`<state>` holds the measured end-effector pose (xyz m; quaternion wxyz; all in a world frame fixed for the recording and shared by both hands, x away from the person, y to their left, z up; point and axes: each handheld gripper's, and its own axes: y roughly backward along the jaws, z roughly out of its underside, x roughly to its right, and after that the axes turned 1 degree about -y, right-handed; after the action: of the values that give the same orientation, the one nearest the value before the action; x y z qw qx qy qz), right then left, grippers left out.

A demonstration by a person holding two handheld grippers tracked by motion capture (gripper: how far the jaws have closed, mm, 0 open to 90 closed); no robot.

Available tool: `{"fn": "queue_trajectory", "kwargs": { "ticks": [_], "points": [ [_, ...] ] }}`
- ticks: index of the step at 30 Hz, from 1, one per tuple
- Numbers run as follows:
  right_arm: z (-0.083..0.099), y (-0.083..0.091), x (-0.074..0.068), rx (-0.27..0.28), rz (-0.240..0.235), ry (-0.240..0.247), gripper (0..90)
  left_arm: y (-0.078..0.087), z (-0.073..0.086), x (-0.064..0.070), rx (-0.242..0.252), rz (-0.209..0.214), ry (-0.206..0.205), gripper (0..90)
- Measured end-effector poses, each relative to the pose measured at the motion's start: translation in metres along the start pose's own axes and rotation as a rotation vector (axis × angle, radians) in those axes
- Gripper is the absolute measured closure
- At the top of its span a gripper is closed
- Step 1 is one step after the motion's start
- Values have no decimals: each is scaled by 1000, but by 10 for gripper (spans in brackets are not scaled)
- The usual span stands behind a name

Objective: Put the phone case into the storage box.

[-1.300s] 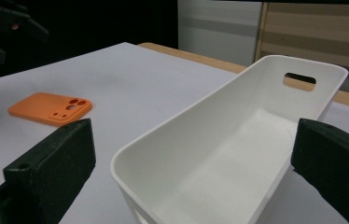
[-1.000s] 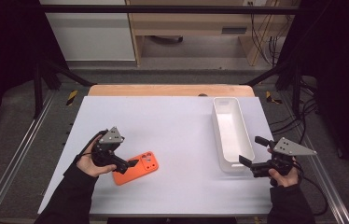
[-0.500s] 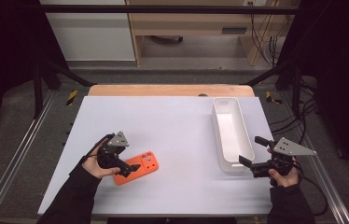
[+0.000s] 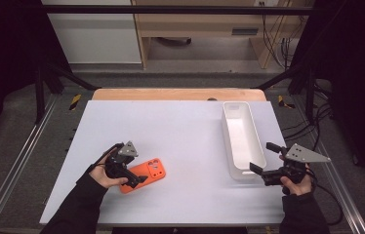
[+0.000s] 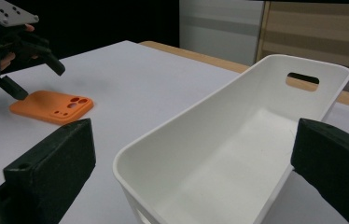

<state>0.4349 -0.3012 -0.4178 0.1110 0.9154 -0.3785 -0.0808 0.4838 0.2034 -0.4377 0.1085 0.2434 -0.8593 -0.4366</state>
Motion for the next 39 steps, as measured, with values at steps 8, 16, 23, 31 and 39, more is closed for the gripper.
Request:
{"fn": "queue_trajectory", "kwargs": {
  "ticks": [8,16,23,31,39],
  "points": [
    [0,0,0,2,0,-2,4,-6,3,0,-33,16,-1,0],
    [0,0,0,1,0,-1,4,-14,5,1,-78,30,-14,0],
    [0,0,0,-1,0,0,4,-20,7,0,-111,34,-13,1],
    [0,0,0,-1,-1,-1,4,-24,9,-1,-128,38,-5,9],
    [0,0,0,0,0,-3,4,-27,10,-2,-143,44,-11,25]
  ]
}}
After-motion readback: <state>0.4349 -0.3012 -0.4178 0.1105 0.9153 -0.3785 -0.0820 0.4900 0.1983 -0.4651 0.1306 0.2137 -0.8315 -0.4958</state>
